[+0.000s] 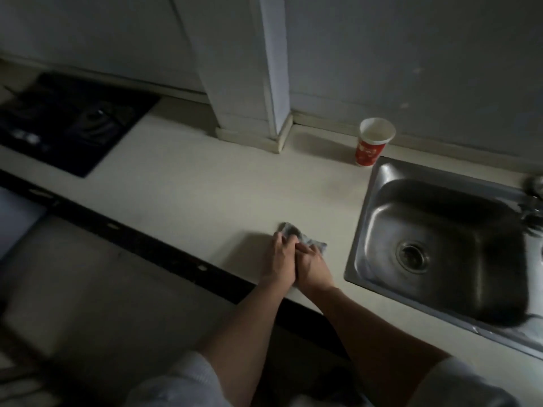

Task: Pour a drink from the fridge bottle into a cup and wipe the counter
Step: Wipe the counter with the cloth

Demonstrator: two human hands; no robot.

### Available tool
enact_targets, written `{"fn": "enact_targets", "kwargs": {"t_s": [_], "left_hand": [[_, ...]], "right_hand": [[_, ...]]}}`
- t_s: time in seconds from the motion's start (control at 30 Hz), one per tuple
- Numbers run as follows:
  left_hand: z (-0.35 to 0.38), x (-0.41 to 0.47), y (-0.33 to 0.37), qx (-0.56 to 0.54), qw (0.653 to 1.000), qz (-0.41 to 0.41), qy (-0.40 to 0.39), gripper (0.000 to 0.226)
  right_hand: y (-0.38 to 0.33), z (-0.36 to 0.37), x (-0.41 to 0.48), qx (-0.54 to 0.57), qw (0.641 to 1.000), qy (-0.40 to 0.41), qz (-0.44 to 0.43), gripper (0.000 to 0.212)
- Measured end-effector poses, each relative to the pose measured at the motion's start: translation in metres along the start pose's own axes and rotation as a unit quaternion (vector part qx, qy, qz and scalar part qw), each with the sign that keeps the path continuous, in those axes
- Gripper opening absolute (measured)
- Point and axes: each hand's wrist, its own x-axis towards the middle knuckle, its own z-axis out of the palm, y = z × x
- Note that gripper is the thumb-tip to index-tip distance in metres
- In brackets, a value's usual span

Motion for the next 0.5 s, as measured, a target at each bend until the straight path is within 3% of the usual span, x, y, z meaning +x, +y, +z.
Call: {"fn": "enact_targets", "kwargs": {"t_s": [0.17,0.3,0.5], "left_hand": [[-0.039,0.012,-0.074,0.055,0.993,-0.088,0.052,0.021],[-0.069,0.032,-0.132,0.064,0.993,-0.083,0.062,0.017],[-0.127,0.061,-0.224,0.029,0.995,-0.078,0.06,0.021]], "right_hand": [[-0.062,0.024,0.05,0.007,0.999,-0.022,-0.043,0.041],[-0.098,0.06,0.096,-0.001,0.998,-0.061,-0.007,0.033],[-0.164,0.106,0.183,-0.008,0.994,-0.109,0.033,0.038]]}}
